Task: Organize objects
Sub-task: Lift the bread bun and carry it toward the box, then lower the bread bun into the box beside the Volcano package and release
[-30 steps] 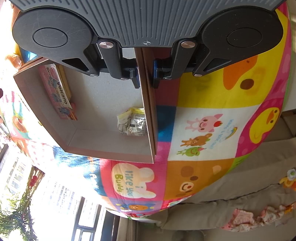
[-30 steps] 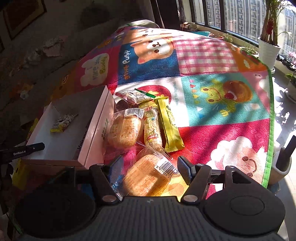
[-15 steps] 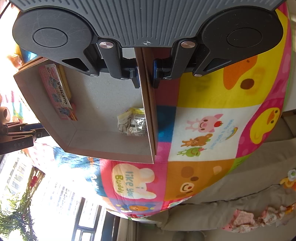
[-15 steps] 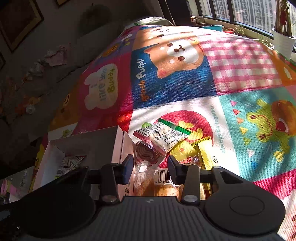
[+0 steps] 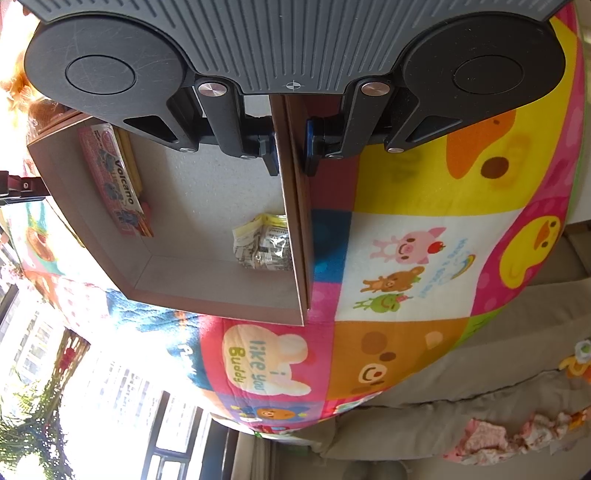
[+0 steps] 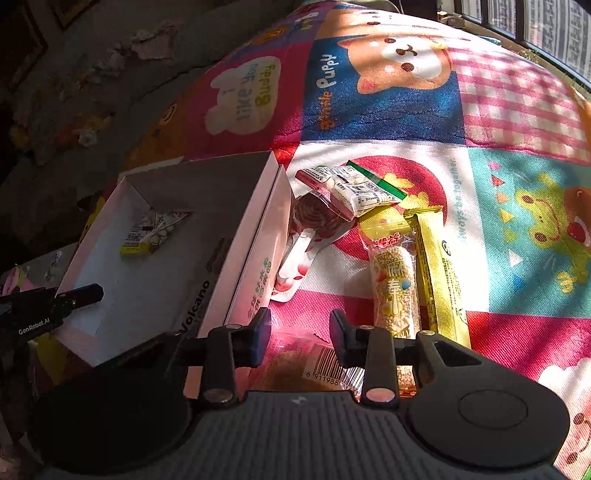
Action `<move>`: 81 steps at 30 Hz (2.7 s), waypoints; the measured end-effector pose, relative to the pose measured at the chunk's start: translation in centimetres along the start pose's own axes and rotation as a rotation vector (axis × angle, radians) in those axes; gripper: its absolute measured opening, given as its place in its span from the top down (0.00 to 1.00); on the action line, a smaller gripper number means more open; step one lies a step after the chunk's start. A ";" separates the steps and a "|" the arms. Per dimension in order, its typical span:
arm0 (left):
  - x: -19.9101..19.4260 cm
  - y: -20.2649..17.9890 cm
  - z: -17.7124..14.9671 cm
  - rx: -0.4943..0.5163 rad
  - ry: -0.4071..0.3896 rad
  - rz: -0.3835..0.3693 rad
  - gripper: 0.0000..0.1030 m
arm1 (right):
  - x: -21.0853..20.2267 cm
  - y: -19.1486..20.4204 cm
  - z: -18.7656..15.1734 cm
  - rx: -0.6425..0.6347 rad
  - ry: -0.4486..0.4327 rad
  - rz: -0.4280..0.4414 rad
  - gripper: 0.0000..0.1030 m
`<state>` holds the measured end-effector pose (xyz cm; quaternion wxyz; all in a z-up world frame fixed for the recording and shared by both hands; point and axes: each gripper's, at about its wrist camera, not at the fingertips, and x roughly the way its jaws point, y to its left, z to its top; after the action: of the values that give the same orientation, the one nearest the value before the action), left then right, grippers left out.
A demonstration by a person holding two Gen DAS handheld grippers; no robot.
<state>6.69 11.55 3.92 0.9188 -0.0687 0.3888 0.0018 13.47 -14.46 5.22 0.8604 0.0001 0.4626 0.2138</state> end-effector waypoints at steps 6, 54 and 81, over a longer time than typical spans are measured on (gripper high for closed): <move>0.0 0.0 0.0 0.000 0.000 0.000 0.84 | -4.0 0.1 -2.9 -0.012 -0.078 -0.067 0.48; 0.1 -0.4 -0.7 0.038 -0.018 0.017 0.86 | -8.4 5.7 -10.6 -0.041 -0.164 -0.134 0.34; -0.5 -0.1 -1.3 0.014 -0.026 -0.020 0.81 | -0.3 15.5 0.6 -0.089 -0.197 0.073 0.34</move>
<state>5.38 11.34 3.40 0.9241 -0.0661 0.3762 -0.0095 8.11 -0.37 8.83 0.8926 -0.0001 0.3653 0.2643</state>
